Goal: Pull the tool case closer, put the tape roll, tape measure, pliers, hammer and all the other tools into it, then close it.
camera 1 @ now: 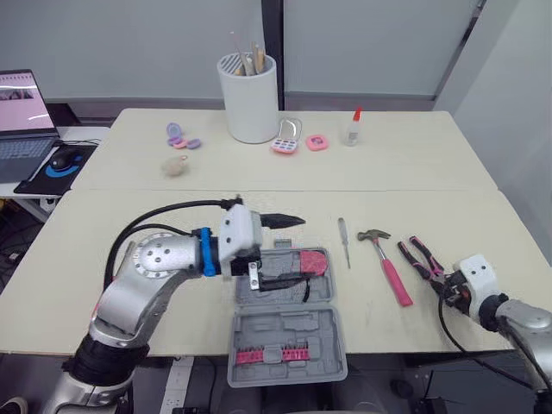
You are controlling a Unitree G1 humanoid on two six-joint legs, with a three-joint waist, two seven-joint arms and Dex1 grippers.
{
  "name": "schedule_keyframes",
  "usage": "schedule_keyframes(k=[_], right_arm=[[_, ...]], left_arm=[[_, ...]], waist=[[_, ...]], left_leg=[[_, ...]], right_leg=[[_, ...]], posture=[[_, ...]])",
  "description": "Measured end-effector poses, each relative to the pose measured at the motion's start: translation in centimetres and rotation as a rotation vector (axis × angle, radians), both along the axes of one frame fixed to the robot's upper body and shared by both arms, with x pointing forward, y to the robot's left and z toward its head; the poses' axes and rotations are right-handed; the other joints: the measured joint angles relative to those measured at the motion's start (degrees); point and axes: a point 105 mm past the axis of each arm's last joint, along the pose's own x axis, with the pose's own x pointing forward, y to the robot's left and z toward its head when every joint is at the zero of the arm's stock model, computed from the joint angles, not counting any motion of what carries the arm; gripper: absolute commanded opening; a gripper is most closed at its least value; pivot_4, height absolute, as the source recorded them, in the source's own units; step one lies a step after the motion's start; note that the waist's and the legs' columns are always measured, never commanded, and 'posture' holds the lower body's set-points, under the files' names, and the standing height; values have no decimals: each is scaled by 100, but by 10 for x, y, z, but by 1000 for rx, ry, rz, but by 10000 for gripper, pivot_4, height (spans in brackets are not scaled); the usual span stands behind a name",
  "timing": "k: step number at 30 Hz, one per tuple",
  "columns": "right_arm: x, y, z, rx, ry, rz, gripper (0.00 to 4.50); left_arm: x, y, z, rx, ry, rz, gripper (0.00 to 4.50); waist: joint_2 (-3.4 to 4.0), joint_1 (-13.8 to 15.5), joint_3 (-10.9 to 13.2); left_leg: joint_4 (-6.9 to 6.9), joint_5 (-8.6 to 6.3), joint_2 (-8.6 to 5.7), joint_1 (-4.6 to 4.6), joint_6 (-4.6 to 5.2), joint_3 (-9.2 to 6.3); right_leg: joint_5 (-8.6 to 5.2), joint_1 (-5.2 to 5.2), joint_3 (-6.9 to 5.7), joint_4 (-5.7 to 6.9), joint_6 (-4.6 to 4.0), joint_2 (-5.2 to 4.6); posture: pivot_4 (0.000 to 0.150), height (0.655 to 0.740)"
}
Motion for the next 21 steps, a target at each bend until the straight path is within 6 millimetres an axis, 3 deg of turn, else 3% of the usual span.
schedule_keyframes(k=[5,10,16,21], right_arm=[[15,27,56,-141,-23,313,12543],[29,92,93,-132,-26,600,12543],[22,153,88,-139,68,835,12543],[11,190,70,-178,146,982,12543]], left_arm=[[-1,36,-8,71,81,57,45000],[-6,63,-11,100,123,75,45000],[-11,82,-6,145,66,79,45000],[-24,99,-20,224,128,76,45000]], waist=[[5,-10,9],[1,-9,14],[-6,44,19],[-7,14,20]], left_leg=[[-2,0,10,3,0,0],[-2,0,21,2,0,6],[-2,-1,12,-13,1,3],[-2,-2,14,-12,2,8]], right_leg=[[-1,-7,15,0,1,10],[9,-10,21,-2,-16,9],[9,-20,16,-8,-16,-15],[9,-26,19,-4,-16,-34]], posture=[[1500,7400],[1500,7400],[1500,7400],[1500,7400]])
